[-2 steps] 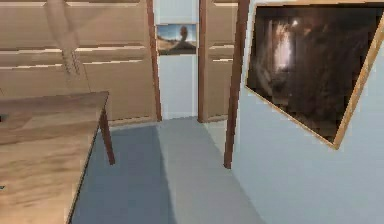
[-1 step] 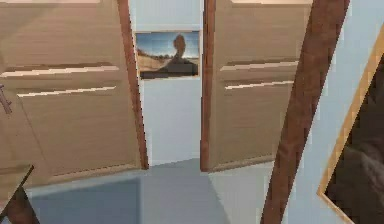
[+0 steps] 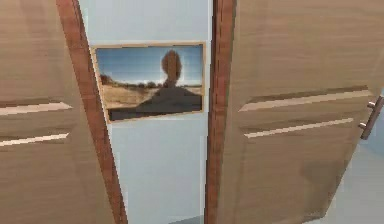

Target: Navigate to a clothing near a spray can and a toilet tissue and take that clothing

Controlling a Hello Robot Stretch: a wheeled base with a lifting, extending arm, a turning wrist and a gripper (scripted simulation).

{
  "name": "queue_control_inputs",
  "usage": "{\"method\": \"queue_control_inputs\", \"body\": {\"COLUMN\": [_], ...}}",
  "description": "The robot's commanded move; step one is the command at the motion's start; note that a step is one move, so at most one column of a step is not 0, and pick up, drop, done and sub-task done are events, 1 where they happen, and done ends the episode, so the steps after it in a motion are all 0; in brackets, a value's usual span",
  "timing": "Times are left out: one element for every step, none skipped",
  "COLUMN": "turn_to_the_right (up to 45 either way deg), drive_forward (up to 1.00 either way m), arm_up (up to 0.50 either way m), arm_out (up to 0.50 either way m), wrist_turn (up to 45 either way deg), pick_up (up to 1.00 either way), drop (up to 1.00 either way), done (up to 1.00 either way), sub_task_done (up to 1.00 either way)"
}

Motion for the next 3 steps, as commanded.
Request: {"method": "queue_control_inputs", "body": {"turn_to_the_right": [18.0, 0.0, 45.0], "drive_forward": [0.00, 0.50, 0.00], "arm_up": [0.00, 0.00, 0.00], "arm_out": [0.00, 0.00, 0.00], "wrist_turn": [0.0, 0.0, 0.0], "pick_up": [0.00, 0.00, 0.00], "drop": [0.00, 0.00, 0.00], "done": [0.00, 0.00, 0.00], "sub_task_done": [0.00, 0.00, 0.00]}}
